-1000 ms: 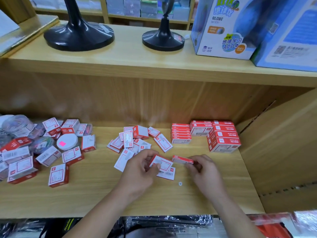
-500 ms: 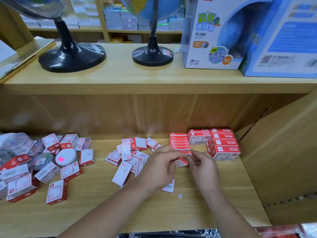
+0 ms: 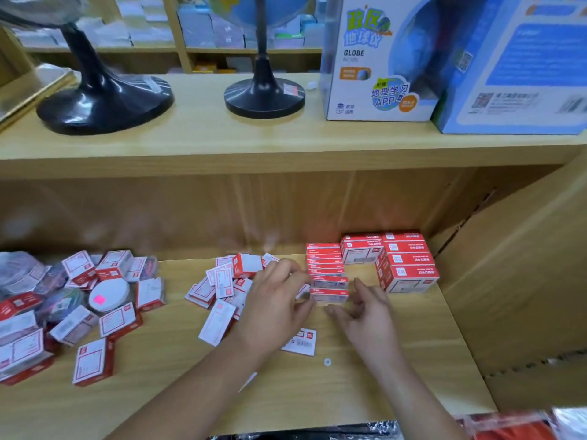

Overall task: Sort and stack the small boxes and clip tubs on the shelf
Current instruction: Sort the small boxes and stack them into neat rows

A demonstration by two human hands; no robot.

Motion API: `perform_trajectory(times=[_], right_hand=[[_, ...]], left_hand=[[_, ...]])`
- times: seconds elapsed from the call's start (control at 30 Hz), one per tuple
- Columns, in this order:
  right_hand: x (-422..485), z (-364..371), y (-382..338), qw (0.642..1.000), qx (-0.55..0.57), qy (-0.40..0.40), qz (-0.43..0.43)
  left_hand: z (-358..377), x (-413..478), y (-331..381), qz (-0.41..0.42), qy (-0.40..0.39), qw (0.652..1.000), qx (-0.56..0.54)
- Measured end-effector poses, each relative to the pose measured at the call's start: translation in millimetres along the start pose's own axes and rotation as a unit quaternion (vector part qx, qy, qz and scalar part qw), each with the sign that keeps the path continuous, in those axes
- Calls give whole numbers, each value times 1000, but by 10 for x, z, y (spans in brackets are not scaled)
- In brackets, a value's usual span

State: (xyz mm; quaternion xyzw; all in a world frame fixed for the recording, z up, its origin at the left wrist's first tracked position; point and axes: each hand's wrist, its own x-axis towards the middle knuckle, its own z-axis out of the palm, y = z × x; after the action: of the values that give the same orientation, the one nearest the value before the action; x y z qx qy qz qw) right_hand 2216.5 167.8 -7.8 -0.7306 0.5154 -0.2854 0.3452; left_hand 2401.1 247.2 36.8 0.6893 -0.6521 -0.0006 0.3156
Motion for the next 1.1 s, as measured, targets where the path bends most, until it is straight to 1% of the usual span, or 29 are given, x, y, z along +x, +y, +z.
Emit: perform_trajectory(times=[0.07,0.13,0.23,0.43,0.57,0.73,0.8,0.87,1.0,1.1], right_hand=[[43,50,-4,999,-30,8,-8],[46,80,-17,996,-65,42,-36],[28,78,-63,990,-108,73,-54],[88,66,-144,980,-190,53,-31],[92,47,-169,978,-200,50,-37],[97,14,-184,978,-204,24,-31],[77,22,-147,980,-196,28,-30],[43,15,-112,986,-161,32,-33],[-23,-24,-88,998,-56,33,-13],[-138,-56,-99,999,13,38,-9]], left_hand=[[-36,-70,-112,-35,-37,997,59],[-40,-60,-150,-59,-76,991,93],[-26,45,-103,-53,-95,989,105],[75,163,-94,-66,-136,982,117],[136,186,-108,-58,-146,981,114],[106,183,-131,-65,-147,978,134],[46,130,-207,-75,-144,977,141],[-26,23,-297,-67,-136,981,122],[-163,-138,-396,-49,-171,982,70],[-228,-139,-399,-68,-192,977,61]])
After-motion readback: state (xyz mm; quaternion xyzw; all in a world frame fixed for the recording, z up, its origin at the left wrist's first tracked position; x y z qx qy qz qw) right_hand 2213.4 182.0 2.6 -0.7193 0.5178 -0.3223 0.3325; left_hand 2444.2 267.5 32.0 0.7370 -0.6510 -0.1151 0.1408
